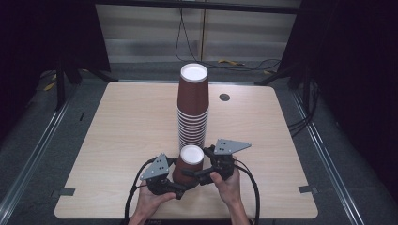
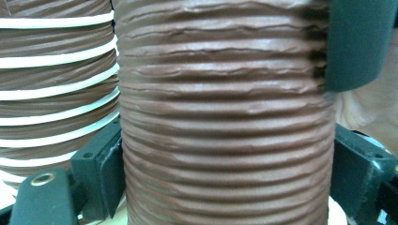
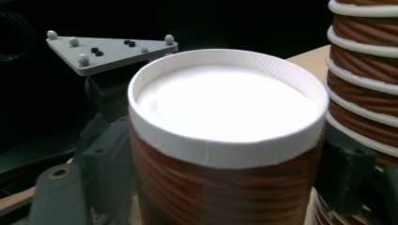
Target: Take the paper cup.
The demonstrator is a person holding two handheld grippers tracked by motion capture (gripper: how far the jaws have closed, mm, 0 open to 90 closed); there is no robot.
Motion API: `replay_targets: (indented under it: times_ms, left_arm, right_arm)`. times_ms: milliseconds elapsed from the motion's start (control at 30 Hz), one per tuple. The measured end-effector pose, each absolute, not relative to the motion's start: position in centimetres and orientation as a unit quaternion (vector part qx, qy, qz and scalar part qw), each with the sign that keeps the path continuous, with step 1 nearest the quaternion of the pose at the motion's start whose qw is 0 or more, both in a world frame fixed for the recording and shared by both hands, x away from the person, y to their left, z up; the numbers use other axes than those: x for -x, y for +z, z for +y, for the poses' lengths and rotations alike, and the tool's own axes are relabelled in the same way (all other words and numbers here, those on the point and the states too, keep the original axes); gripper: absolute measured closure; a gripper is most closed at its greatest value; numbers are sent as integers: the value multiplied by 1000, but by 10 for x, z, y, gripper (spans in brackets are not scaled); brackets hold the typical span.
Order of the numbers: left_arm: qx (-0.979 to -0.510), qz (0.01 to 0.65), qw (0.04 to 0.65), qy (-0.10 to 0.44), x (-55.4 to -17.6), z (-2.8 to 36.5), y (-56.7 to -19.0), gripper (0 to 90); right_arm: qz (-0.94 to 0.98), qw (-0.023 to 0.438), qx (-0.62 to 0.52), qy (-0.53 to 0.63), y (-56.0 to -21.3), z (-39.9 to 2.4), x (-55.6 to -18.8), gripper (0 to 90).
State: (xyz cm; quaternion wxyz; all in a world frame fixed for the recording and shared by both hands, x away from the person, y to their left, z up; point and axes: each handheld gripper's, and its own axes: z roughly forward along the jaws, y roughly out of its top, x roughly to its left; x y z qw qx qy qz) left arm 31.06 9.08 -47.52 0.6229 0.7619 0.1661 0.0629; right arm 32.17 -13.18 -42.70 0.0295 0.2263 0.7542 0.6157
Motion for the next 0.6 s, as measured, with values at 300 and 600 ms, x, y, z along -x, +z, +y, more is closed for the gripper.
replay_targets:
  times_ms: [300,600]
  left_arm:
    - [-759,170,625,62,-310,94,-474,141]
    - [-764,181,616,65,-315,106,-474,142]
  right_arm:
    - [756,30,-230,612,-427,-133,-322,134]
    - [755,39,-229,613,-424,-141,-320,134]
